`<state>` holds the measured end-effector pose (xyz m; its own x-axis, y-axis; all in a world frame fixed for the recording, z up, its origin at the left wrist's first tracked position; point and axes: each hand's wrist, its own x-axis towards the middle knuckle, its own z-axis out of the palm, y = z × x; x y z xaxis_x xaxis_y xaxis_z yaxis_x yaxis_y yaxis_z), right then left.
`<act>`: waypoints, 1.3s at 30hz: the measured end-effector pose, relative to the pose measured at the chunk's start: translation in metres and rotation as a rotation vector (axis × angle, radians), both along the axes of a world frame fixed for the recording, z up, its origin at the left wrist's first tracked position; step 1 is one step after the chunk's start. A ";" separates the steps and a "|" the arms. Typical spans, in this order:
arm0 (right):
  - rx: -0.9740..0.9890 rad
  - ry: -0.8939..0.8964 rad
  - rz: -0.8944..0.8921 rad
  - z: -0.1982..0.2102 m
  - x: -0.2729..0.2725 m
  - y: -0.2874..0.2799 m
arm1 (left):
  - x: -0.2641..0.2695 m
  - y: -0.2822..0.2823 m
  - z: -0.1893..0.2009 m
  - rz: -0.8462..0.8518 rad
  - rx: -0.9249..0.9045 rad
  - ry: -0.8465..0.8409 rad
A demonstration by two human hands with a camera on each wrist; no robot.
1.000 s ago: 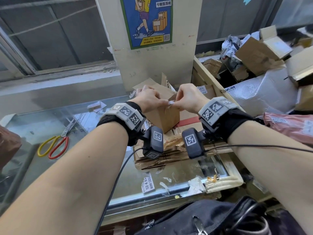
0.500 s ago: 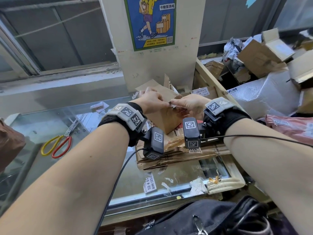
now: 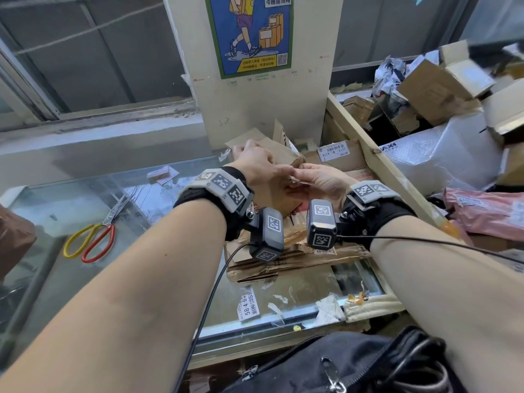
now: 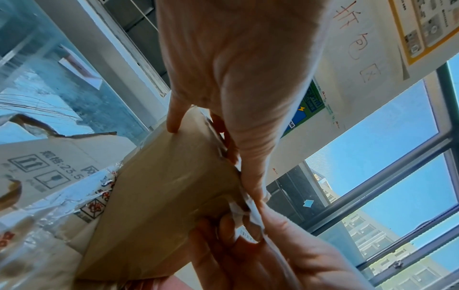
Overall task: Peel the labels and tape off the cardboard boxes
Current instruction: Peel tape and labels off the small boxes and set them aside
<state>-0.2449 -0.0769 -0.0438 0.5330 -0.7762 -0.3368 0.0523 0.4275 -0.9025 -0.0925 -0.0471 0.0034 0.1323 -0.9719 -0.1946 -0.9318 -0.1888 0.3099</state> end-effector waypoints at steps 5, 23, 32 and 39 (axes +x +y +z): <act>0.018 -0.046 -0.007 -0.011 -0.003 -0.002 | -0.006 -0.002 -0.002 0.002 -0.005 0.000; 0.137 -0.226 0.070 -0.047 -0.017 -0.008 | -0.011 0.007 -0.010 -0.049 -0.132 0.281; 0.148 -0.251 0.121 -0.046 -0.015 0.002 | -0.004 0.004 -0.005 -0.114 0.079 0.131; 0.126 0.060 0.188 -0.029 -0.018 0.006 | 0.001 0.005 -0.004 -0.081 0.112 0.142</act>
<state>-0.2626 -0.0707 -0.0727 0.6406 -0.6147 -0.4601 -0.0913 0.5340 -0.8405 -0.0911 -0.0425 -0.0006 0.0179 -0.9497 -0.3127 -0.8939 -0.1553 0.4205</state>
